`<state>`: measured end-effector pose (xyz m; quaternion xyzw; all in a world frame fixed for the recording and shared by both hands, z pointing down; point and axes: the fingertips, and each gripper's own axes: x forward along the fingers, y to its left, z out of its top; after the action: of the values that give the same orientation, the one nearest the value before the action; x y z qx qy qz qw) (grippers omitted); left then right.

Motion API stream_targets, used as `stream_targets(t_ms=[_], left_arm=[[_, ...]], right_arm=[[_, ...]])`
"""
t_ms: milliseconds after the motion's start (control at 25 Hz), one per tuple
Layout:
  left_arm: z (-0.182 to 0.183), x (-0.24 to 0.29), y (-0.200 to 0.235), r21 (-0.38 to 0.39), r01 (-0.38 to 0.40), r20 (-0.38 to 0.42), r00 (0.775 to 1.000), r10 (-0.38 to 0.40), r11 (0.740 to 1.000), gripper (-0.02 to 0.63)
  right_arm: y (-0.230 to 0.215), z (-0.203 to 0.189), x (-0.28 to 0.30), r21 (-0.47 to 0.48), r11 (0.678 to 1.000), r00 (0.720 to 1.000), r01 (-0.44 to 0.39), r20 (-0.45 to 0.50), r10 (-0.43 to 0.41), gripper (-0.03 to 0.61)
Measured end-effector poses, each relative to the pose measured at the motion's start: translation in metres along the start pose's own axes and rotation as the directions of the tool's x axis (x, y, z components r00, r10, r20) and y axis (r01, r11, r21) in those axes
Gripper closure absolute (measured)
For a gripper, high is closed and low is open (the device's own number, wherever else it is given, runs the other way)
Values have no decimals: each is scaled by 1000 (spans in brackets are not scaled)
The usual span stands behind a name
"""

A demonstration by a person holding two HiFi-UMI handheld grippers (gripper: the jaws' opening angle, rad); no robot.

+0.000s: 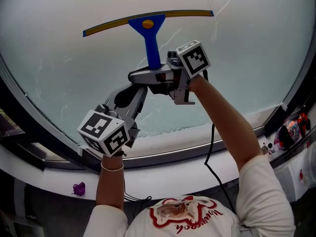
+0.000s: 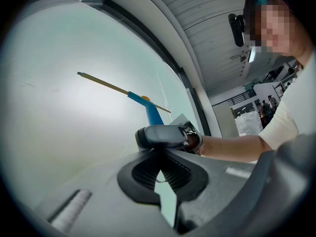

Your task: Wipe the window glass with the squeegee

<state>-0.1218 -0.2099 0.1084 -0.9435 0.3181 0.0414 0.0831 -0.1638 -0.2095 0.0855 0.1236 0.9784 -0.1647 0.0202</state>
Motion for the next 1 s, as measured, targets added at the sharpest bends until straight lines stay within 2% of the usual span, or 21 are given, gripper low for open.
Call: stream_targets(t_ms=[240,1000], left_arm=[[-11,-4,-6,-14,0,-4,1000,-1,1000,612],[-48,-9,-16,-78,-4,-40,999,1,997,612]], right_arm=[[-4,-16,-3,7,1000,1000,24,-6,-24,549],[-13,-54,-9,33,999,1000,24,-21,-23,546]])
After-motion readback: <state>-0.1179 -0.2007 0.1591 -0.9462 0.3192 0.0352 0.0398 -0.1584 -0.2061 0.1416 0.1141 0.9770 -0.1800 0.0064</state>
